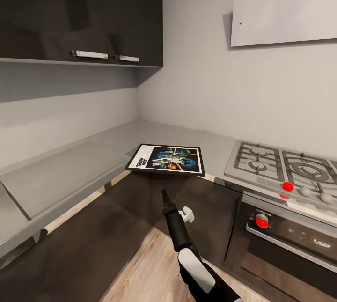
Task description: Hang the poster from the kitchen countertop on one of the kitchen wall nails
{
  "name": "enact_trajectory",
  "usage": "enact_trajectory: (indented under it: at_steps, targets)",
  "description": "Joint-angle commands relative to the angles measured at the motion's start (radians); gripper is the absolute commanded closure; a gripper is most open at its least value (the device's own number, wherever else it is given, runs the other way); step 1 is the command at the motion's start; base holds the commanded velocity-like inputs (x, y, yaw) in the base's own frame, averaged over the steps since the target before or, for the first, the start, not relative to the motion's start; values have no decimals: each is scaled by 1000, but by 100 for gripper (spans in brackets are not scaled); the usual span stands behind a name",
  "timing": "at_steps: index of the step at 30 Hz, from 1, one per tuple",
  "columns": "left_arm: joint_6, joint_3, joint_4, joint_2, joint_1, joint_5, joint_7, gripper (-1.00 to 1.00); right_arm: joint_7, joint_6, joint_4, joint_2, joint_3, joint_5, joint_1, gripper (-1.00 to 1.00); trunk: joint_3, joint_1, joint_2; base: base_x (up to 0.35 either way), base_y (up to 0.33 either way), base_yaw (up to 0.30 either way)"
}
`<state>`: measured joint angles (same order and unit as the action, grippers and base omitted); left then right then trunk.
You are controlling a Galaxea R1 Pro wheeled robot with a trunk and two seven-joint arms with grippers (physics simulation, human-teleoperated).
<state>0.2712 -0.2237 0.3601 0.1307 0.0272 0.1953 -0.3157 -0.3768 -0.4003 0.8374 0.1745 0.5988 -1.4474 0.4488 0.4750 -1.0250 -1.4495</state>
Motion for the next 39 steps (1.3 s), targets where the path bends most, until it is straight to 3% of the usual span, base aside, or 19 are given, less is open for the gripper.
enact_trajectory:
  at_steps: [1,10,23,39]
  targets:
    - [2,-5,-37,7,0,10,-10,-100,-6,-5,-2,0,4,-10,2,-100,1,0,-1,0,0,0]
    - [64,-6,-80,14,0,10,-10,-100,-5,-5,-1,0,4,-10,3,-100,1,0,-1,0,0,0]
    - [72,-6,-82,16,0,10,-10,-100,-5,-5,0,0,3,-10,3,-100,0,0,-1,0,0,4]
    - [78,-6,-81,15,0,10,-10,-100,-5,-6,0,0,3,-10,2,-100,-20,0,-1,0,0,90]
